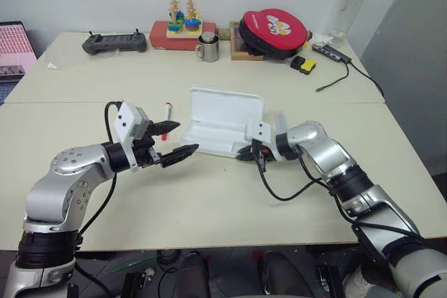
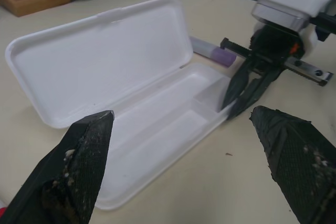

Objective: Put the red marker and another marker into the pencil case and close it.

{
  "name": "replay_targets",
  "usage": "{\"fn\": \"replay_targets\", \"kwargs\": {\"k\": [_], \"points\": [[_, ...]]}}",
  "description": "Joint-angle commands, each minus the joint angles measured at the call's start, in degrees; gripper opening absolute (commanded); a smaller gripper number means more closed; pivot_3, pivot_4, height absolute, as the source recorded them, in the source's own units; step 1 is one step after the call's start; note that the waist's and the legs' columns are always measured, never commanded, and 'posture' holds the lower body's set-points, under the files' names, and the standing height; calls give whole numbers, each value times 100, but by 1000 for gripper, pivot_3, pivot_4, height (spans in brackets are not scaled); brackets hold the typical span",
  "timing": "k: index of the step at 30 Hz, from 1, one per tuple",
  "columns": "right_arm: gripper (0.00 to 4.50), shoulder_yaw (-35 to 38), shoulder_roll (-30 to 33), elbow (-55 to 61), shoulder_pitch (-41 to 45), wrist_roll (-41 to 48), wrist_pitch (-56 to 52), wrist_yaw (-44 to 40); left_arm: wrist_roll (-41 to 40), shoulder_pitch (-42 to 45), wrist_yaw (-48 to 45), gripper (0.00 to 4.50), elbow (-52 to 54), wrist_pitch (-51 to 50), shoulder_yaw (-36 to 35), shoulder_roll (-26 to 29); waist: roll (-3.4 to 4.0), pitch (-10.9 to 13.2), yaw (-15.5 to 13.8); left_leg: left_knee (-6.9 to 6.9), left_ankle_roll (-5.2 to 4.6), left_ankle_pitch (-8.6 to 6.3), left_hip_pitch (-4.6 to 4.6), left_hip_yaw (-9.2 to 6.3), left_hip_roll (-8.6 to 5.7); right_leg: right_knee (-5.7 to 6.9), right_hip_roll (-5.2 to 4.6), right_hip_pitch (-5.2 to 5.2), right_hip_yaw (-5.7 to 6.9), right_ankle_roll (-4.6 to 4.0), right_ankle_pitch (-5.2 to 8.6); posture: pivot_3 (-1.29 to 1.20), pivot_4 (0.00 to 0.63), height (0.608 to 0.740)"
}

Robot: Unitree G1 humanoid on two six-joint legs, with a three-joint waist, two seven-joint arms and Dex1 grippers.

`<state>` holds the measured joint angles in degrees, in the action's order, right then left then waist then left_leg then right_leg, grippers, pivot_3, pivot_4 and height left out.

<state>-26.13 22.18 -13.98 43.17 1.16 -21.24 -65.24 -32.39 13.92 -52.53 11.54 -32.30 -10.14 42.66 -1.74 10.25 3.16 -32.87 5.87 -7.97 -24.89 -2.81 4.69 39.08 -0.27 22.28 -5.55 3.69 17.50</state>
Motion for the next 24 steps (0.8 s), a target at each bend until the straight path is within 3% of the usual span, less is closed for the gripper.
{"fn": "replay_targets", "kwargs": {"k": [1, 8, 14, 24], "points": [[26, -37, 132, 643, -178, 9, -115, -93, 94, -83, 73, 4500, 11, 59, -208, 146, 0, 0, 2, -1, 0, 0, 0, 0, 0, 0, 0, 0, 0, 1, 0, 0, 150, 740], [26, -98, 195, 759, -346, -70, -135, -89, 329, 25, 780, 4500, -684, -221, -425, 95, -1, 0, 4, -5, 0, 1, 3, 0, 0, 1, 0, -1, -1, 10, -1, 0, 150, 740], [1389, 17, 191, 896, -296, 31, -143, -114, 677, 281, 1467, 4500, -1195, -349, -387, -34, -1, 0, -13, -4, 0, 0, 2, 0, 0, -2, 0, -1, -2, 7, -1, 0, 150, 740], [3683, 1088, -195, 1927, 170, 1007, -1063, 426, 1024, 834, 1953, 4500, -1794, -417, -1, -595, -3, -2, -36, -6, 1, 1, 2, -5, 0, 0, 2, -4, 2, 10, -6, 0, 150, 740]]}}
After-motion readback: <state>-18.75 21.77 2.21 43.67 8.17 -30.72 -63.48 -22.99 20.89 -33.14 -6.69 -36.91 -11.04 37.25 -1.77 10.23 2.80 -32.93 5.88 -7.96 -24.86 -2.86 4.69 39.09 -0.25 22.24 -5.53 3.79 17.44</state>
